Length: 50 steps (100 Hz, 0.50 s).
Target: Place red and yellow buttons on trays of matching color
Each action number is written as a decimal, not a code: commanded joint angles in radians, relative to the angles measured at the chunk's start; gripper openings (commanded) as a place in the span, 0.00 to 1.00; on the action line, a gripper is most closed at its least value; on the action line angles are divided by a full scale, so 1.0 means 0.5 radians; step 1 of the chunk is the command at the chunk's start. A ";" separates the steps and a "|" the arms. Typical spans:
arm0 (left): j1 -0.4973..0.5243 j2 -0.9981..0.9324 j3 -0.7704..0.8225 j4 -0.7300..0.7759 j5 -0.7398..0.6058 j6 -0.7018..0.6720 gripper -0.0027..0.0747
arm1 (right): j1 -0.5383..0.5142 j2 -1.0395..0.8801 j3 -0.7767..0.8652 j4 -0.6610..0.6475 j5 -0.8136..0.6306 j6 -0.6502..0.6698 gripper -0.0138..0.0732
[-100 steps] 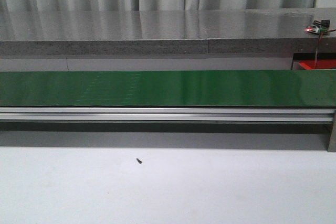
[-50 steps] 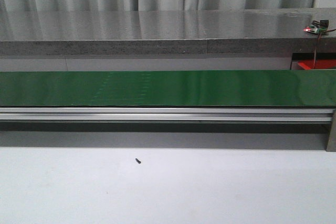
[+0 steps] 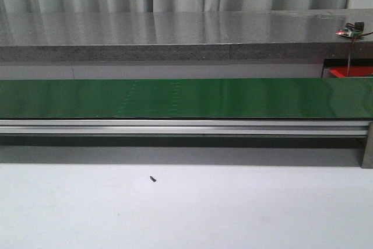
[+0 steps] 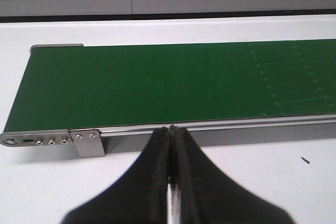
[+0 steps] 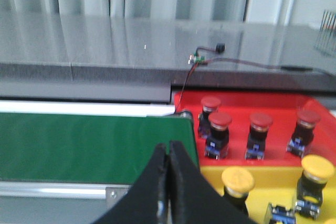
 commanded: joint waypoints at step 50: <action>-0.014 -0.003 -0.058 -0.030 -0.142 -0.009 0.01 | 0.004 -0.197 0.146 -0.093 -0.271 0.109 0.08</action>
